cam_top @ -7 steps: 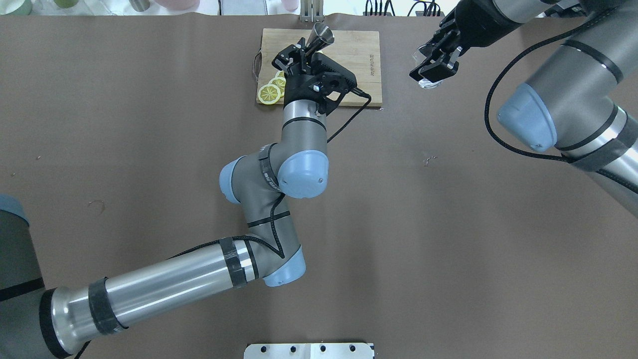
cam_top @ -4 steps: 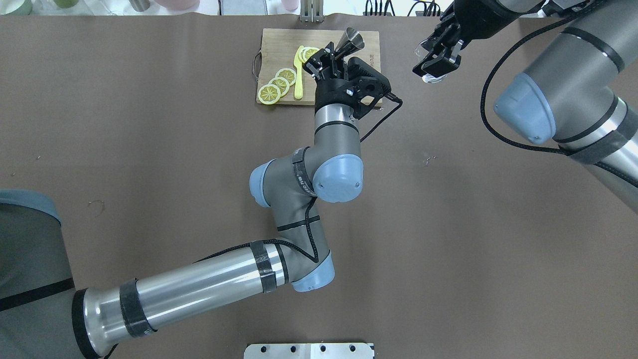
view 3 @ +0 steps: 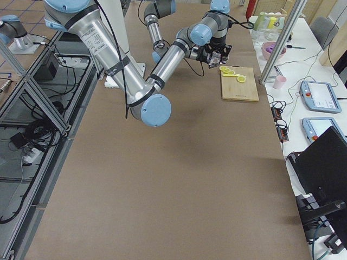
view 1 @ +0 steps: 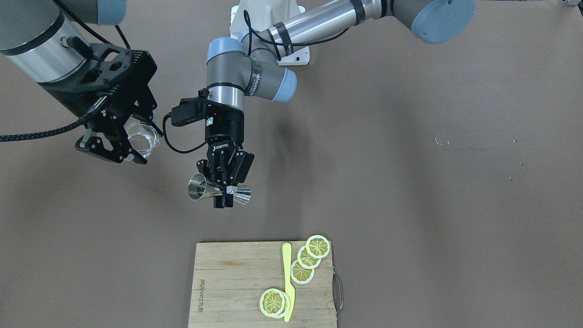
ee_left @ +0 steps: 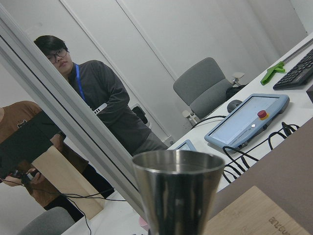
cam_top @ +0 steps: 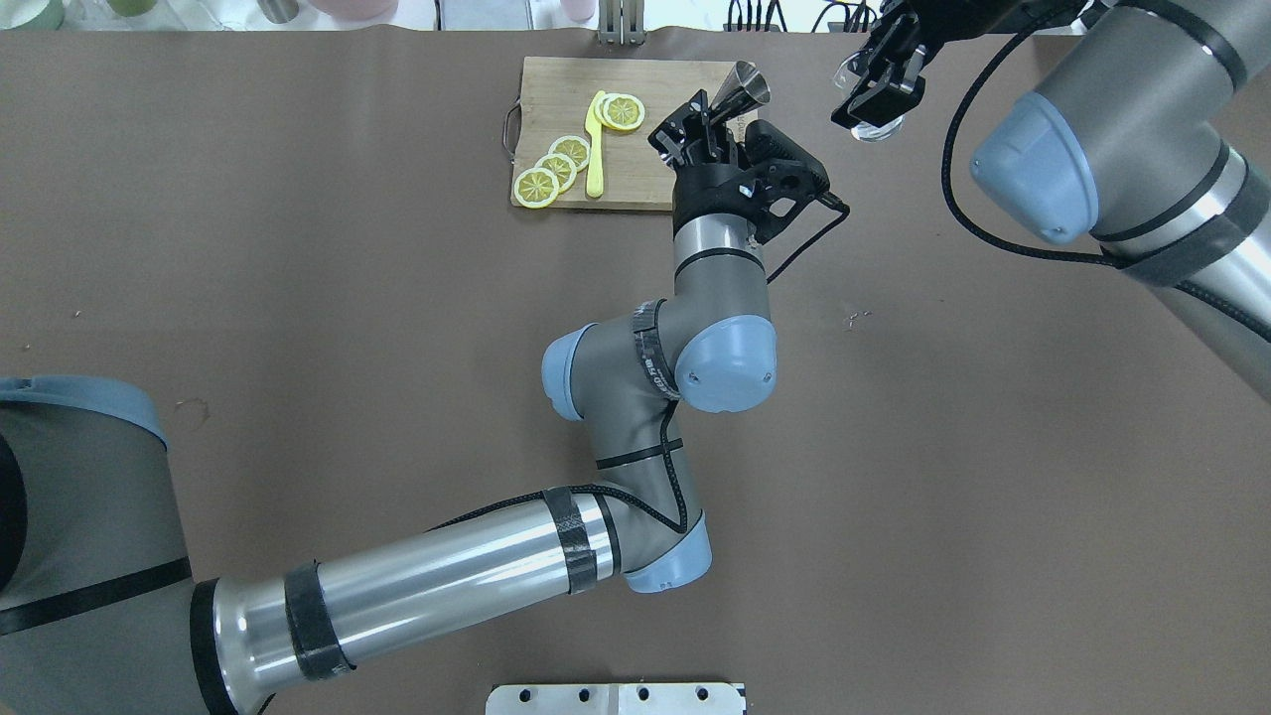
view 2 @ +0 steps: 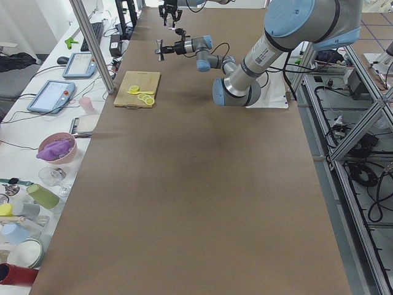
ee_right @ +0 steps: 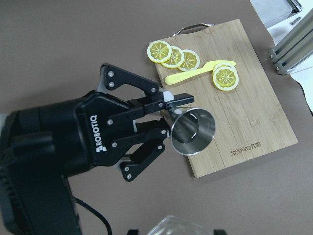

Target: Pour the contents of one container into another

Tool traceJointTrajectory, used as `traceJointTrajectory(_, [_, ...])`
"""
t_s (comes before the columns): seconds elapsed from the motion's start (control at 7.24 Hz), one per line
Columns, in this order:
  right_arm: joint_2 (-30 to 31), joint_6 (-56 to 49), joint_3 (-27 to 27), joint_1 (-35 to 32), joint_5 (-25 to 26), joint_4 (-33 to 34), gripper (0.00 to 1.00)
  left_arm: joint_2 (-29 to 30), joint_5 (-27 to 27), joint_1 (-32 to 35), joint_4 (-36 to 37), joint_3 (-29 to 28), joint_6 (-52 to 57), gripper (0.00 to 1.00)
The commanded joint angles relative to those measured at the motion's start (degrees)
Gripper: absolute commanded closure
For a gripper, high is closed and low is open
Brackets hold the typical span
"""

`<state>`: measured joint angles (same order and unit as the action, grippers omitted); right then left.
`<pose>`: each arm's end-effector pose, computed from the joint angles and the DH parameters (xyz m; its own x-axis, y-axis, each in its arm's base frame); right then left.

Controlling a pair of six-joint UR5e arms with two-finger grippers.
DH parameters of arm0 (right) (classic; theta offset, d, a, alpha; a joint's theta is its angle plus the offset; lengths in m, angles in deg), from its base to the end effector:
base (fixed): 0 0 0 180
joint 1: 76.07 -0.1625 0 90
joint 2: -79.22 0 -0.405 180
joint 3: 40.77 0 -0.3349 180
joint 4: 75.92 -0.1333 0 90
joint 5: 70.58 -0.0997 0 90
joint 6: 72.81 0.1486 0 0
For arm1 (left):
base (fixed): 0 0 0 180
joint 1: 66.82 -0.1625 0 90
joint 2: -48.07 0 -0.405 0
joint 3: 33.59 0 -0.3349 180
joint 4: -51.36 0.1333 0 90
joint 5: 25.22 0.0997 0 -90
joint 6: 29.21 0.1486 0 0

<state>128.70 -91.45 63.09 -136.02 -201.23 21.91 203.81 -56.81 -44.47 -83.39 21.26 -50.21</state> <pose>-0.2732 -0.5451 0.2033 0.2878 -0.9381 0.1925 0.4605 0.3118 0.8311 0.6023 -0.5286 0.0817 0.9814 0.1253 -0.1454 0.1260 0.1512 0.9804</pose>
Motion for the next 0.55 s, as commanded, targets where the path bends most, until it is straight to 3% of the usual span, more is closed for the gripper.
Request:
traceJointTrajectory(0.0, [-1.84, -0.52, -2.6, -1.39, -0.13, 0.44, 1.0, -0.35, 0.39, -0.46, -0.43, 0.08, -5.4, 1.0])
traceJointTrajectory(0.41, [-7.12, 0.53, -7.45, -2.01, 0.22, 3.77, 1.0, -1.05, 0.22, -0.46, -1.04, 0.43, -12.82, 1.0])
